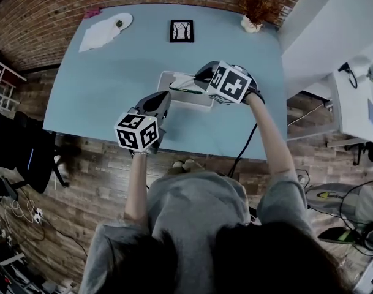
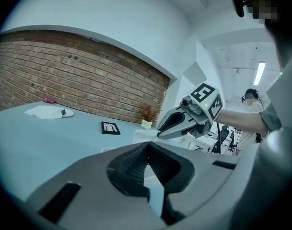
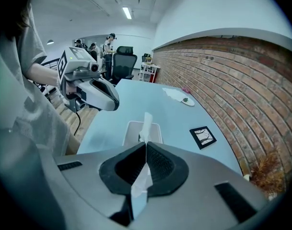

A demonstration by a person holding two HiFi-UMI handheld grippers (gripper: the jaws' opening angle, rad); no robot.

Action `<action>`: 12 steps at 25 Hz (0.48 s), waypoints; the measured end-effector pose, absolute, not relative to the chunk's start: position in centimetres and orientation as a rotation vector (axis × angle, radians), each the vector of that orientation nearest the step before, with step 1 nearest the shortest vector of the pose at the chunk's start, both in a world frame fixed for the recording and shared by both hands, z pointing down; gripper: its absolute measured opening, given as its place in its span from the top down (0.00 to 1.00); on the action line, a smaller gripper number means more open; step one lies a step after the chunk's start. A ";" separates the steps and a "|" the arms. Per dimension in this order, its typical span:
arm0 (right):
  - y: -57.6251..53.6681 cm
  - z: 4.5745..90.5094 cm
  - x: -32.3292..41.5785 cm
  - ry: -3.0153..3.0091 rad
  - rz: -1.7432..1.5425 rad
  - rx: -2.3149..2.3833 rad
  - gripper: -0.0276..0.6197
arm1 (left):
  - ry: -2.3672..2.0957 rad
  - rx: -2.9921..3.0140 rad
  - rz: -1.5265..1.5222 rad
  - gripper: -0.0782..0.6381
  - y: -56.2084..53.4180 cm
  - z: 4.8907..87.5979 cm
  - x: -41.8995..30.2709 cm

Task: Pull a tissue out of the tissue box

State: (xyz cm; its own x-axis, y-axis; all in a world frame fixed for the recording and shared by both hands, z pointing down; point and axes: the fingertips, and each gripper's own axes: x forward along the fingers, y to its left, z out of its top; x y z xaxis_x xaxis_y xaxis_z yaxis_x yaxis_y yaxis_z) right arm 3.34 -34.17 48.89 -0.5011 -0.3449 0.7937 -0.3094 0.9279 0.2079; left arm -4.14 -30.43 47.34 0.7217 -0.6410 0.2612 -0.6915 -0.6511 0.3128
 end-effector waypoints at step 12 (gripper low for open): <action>-33.5 47.5 5.2 -2.149 -0.050 0.539 0.95 | -0.993 2.577 0.170 0.89 -30.3 46.5 -2.8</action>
State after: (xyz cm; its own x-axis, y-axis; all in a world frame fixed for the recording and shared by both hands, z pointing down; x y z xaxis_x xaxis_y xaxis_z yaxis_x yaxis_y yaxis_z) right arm 5.16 -33.55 47.46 -0.5063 -0.3961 0.7660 -0.3599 0.9043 0.2297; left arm -2.80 -30.26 46.45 0.7438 -0.6230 0.2421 -0.6680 -0.6818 0.2982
